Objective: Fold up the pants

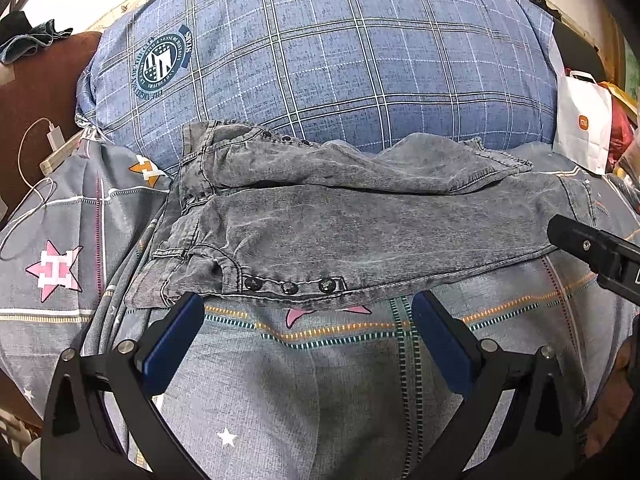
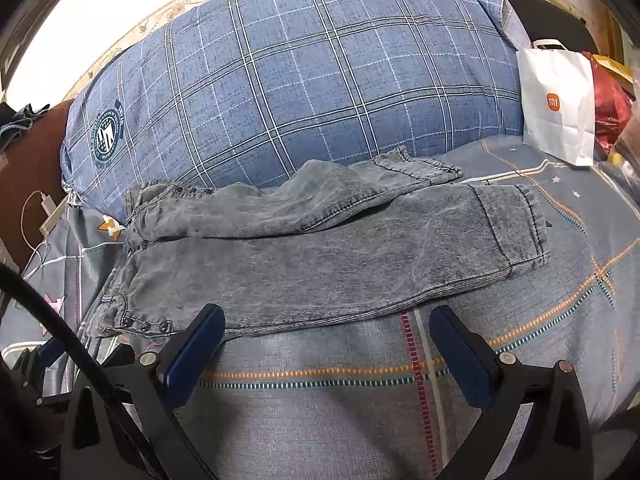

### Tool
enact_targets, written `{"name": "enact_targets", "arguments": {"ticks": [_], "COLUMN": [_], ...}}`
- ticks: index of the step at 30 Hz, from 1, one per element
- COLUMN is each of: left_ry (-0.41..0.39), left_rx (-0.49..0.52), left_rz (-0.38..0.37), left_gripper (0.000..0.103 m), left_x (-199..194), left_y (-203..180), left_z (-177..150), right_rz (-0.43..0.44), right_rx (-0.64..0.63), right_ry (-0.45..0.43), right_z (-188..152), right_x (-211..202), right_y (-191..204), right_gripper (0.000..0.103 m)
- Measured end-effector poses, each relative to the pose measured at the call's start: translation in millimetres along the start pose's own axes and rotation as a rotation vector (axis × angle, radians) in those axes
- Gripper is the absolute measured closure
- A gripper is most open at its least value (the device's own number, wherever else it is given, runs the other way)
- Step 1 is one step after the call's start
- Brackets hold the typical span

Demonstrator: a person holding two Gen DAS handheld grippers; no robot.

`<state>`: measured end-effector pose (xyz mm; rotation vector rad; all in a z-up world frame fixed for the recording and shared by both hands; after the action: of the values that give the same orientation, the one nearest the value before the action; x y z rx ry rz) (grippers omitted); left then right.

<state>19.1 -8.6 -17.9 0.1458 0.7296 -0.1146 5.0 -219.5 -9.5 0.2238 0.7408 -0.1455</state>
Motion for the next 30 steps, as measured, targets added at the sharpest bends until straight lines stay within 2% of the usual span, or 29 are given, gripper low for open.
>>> {"name": "enact_targets", "arguments": {"ticks": [14,24,28,30], "left_ry": [0.01,-0.009,-0.017,-0.012], "left_rx": [-0.01,-0.008,-0.028,-0.057], "left_rz": [-0.001,0.012,-0.008,-0.032], "left_gripper": [0.0,0.0,0.0,0.0], "left_x": [3.3,3.1,-5.3,-9.8], "left_y": [1.2,1.5,3.6,6.9], "left_z": [-0.8,-1.1,9.1,19.5], "right_rz": [-0.018,-0.051,-0.046,-0.015], "right_rx": [0.016,0.001,0.026,0.059], "right_ry": [0.02,-0.044,-0.073,-0.078], "right_z": [-0.3,1.1,5.6,12.5], "right_x": [3.4,-8.9,-20.8,-27.9], "right_y": [-4.2,0.7,-2.5,-6.5], "right_gripper": [0.001,0.002,0.002,0.002]}}
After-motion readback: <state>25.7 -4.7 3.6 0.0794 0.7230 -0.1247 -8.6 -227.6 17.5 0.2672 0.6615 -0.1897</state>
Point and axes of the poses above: each gripper's, at about its wrist camera, not at the fingertips, and x roughly the way its jaws point, y to its left, z to its top, the point moved 4 cm from there along x, roughly the way its jaws point, and after that the axes turned 3 degrees about -z, right-handed, at the moved point
